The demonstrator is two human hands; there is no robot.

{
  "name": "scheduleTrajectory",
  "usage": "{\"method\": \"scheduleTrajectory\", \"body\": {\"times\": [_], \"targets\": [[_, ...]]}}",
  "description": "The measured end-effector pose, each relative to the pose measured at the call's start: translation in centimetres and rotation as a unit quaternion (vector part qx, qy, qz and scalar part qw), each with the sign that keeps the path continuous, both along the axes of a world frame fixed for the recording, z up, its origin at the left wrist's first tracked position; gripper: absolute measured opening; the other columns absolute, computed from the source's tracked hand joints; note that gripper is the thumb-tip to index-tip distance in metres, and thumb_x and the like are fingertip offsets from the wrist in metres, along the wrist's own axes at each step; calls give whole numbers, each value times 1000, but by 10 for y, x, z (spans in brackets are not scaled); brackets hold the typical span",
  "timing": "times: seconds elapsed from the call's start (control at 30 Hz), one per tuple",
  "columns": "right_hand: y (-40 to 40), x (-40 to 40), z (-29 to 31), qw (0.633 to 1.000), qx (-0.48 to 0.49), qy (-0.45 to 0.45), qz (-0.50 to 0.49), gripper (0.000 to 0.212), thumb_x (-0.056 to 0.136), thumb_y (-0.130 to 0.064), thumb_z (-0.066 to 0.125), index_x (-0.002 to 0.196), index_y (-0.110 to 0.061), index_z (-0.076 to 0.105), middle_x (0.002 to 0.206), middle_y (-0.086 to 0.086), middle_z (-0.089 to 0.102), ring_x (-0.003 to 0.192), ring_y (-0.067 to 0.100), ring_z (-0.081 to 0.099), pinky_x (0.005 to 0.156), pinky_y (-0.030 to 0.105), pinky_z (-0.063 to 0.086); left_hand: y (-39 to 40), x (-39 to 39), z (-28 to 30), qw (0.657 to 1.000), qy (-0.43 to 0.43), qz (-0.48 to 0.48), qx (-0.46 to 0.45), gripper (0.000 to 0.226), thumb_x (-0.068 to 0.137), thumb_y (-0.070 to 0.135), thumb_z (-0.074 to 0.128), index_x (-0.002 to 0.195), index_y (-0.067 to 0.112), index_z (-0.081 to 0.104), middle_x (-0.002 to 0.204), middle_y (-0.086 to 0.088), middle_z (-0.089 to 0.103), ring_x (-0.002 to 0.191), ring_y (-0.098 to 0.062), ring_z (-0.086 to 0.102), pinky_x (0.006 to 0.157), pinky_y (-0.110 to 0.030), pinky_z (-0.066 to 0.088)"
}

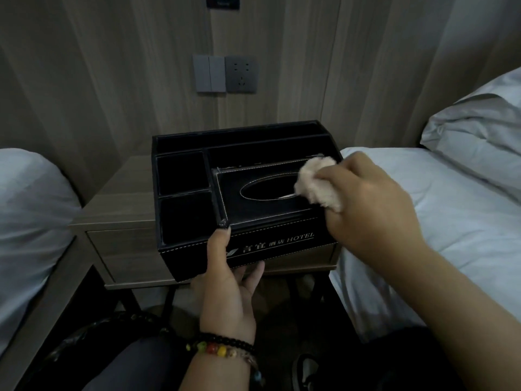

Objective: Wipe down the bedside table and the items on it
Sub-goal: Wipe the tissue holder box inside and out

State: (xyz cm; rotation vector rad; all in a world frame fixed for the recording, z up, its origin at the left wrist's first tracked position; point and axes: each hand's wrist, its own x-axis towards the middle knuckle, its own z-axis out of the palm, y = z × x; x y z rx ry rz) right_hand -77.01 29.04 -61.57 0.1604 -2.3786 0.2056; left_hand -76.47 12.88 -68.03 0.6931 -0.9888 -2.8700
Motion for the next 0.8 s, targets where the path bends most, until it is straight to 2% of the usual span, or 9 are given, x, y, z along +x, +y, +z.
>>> {"method": "scheduleTrajectory", "body": {"times": [0.1,0.17,0.23,0.37,0.43,0.5,0.57,0.7,0.8], "targets": [[5,-6,0,999,-44,30,-4,38,70,-8,62,107,-15,67,97,6,57,78,31,58,54,30,45,0,1,3,1000,4,-2,-1,30,76,35,72,99,21,58,116,-6,58,109,-26,58,83,-42,55],[-5,-13,9,996,-67,46,35,36,74,-6,62,109,-15,67,96,7,57,78,29,59,55,34,48,-1,-1,3,1000,-4,2,-3,41,73,36,74,106,20,56,117,-6,58,109,-27,58,82,-43,56],[-21,-26,22,989,-90,83,79,37,77,-6,60,112,-15,66,97,8,57,82,27,58,61,38,52,-1,-2,4,1000,-14,3,-1,41,73,36,74,107,21,56,116,-5,56,109,-26,56,85,-45,55],[-77,-61,43,982,-58,139,115,40,74,-10,62,114,-12,66,106,11,56,92,29,56,65,37,50,0,-3,8,999,-48,12,2,41,75,33,76,103,20,49,97,1,43,100,-23,53,88,-50,53],[-104,-78,40,980,-12,113,163,42,70,-8,64,112,-11,66,108,12,58,94,33,56,68,40,49,-1,-2,10,998,-61,15,4,43,76,32,76,104,21,44,89,0,38,87,-22,52,89,-51,52],[-121,-88,31,976,49,59,204,39,72,-9,61,111,-13,67,108,8,61,95,32,56,73,43,47,-3,-2,10,998,-64,10,4,36,76,31,76,94,18,47,86,-2,38,84,-23,52,90,-49,52],[-121,-94,29,973,71,22,219,39,76,-11,57,113,-17,66,110,3,62,97,28,57,77,43,46,-6,-3,9,998,-61,5,7,35,74,30,77,90,17,49,90,-6,42,92,-27,55,90,-47,53],[-91,-97,39,965,103,-13,243,43,78,-10,55,119,-18,63,109,5,62,98,28,59,77,43,50,-6,-6,6,999,-50,10,2,41,69,33,80,99,15,58,113,-9,54,105,-29,60,85,-42,55],[-58,-95,43,972,125,-27,198,46,76,-7,56,121,-17,62,110,7,62,100,30,59,77,43,50,-5,-4,6,999,-42,6,-3,37,68,35,80,94,17,61,116,-8,55,107,-27,59,89,-41,54]]}}
